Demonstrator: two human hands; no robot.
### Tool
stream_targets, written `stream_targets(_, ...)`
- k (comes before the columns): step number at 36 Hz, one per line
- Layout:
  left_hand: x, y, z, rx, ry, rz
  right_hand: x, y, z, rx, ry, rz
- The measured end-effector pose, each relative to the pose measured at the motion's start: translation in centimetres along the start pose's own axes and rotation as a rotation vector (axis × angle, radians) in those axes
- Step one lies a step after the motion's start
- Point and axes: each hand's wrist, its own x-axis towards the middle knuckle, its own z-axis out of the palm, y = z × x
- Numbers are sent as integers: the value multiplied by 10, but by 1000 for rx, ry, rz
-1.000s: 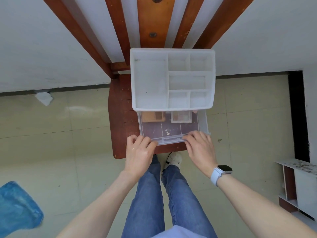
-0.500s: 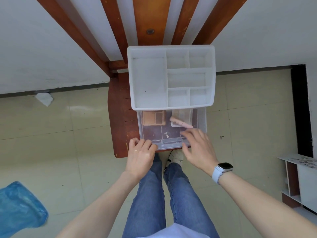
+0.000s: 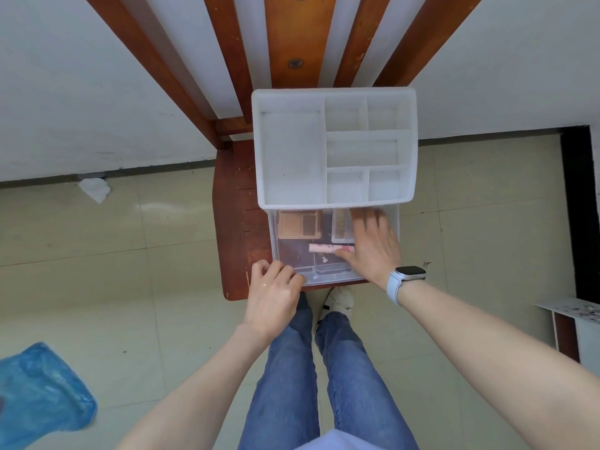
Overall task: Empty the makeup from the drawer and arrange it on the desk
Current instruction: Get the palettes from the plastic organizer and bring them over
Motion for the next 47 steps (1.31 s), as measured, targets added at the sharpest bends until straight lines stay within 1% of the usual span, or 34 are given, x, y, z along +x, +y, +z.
stream_targets(4, -1, 0, 2, -1, -4, -11, -9, -2, 3, 5, 10, -1)
stream_targets(8, -3, -1, 4, 1, -4, -28, -16, -4, 4, 98, 9, 45)
stream_targets(10, -3, -2, 5, 1, -6, -28, -15, -3, 3, 163, 7, 40)
stream_targets(15, -1, -2, 4, 3, -28, -26, -20, -4, -2, 298, 26, -104)
stream_targets(18, -1, -3, 4, -9, -27, -25, -32, -6, -2, 381, 92, -135)
stream_targets(21, -2, -3, 4, -7, -20, -35, -44, -7, -5, 620, 139, -46)
stream_targets(25, -3, -3, 4, -25, -22, -50, -54, -9, -10, 1088, 19, 182)
stream_targets(27, -3, -2, 4, -42, -22, -53, -57, -9, -10, 1213, 9, 262)
stream_targets(30, -3, -2, 5, -91, 3, -37, -61, -9, -9, 1331, 11, 346)
stream_targets(32, -3, -1, 5, -165, 14, -34, -62, -9, -7, 1393, 10, 388)
stream_targets(34, -3, 1, -1, -302, -23, -75, -63, -10, -7, 1431, 0, 414)
stream_targets(36, 0, 4, -9, -532, -69, -215, -63, -14, -7, 1459, -26, 421)
stream_targets(38, 5, 9, -15, -831, -79, -405, -64, -20, -6, 1502, -74, 422)
stream_targets(40, 11, 12, -19, -1117, -41, -569, -63, -28, -7, 1550, -111, 420)
stream_targets(41, 13, 11, -19, -1211, -3, -632, -61, -31, -6, 1575, -121, 415)
stream_targets(42, 15, 9, -18, -1265, 43, -687, -58, -34, -6, 1586, -125, 408)
stream_targets(44, 18, 2, -14, -1294, 129, -770, -46, -40, -5, 1596, -110, 418)
stream_targets(45, 21, -2, -11, -1288, 149, -799, -37, -43, -3, 1625, -107, 446)
stream_targets(47, 29, -13, -5, -1256, 129, -809, -17, -51, -2, 1719, -140, 534)
